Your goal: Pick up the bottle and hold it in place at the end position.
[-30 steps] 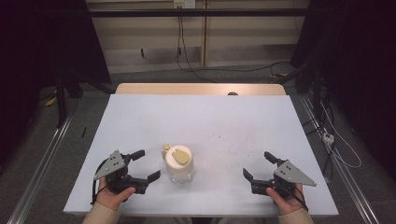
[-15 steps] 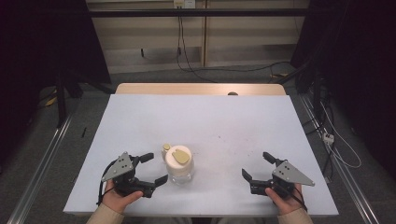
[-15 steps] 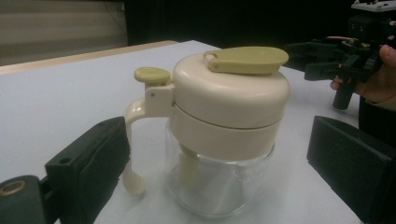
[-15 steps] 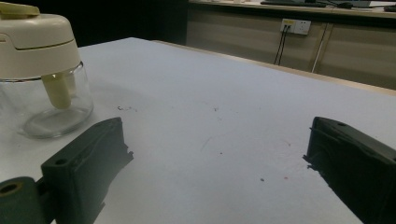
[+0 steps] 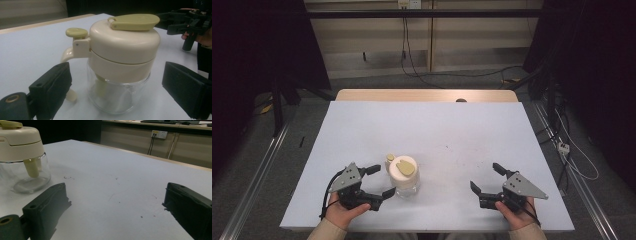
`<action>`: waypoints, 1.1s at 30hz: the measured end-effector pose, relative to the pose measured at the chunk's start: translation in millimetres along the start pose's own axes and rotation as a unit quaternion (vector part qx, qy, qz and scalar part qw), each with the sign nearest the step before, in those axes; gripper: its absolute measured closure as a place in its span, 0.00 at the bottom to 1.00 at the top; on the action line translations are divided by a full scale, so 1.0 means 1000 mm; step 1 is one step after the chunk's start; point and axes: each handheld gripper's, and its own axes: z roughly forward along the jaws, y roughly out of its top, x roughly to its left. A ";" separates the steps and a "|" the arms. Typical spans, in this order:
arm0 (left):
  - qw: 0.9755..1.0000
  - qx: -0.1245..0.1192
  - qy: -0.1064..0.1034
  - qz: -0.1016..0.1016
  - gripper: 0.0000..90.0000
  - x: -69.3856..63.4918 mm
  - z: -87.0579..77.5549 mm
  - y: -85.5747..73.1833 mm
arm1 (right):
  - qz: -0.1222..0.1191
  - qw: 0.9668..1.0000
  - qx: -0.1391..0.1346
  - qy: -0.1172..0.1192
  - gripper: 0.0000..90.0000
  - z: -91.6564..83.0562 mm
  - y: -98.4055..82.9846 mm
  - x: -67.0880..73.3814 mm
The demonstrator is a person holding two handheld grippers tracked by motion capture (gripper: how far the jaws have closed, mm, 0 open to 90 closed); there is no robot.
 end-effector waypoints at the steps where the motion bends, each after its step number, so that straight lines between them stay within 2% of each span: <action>1: 1.000 0.002 0.001 0.000 0.10 0.000 0.001 0.000 | 0.000 1.000 0.000 0.001 0.05 0.000 0.000 0.000; 15: 1.000 0.028 0.003 0.011 0.12 -0.005 0.015 0.001 | -0.002 1.000 0.000 0.002 0.05 0.001 0.000 0.001; 17: 1.000 0.029 0.006 0.008 0.12 -0.006 0.017 0.001 | -0.003 1.000 0.000 0.001 0.05 0.001 0.000 0.001; 18: 0.999 0.032 0.008 0.015 0.11 -0.005 0.018 0.001 | -0.003 1.000 -0.001 0.001 0.05 0.001 0.001 0.002; 19: 0.999 0.032 0.010 0.009 0.11 -0.006 0.019 0.001 | -0.003 1.000 -0.001 0.001 0.05 0.001 0.001 0.002; 22: 0.999 0.035 0.017 0.016 0.11 -0.007 0.023 0.001 | -0.003 1.000 -0.001 0.000 0.05 0.001 0.001 0.001; 30: 0.998 0.042 0.032 0.019 0.08 -0.012 0.031 0.000 | -0.004 1.000 -0.001 0.001 0.05 0.001 0.001 0.002; 33: 0.999 0.039 0.035 0.014 0.08 -0.014 0.034 0.000 | -0.004 1.000 -0.001 0.001 0.05 0.001 0.001 0.002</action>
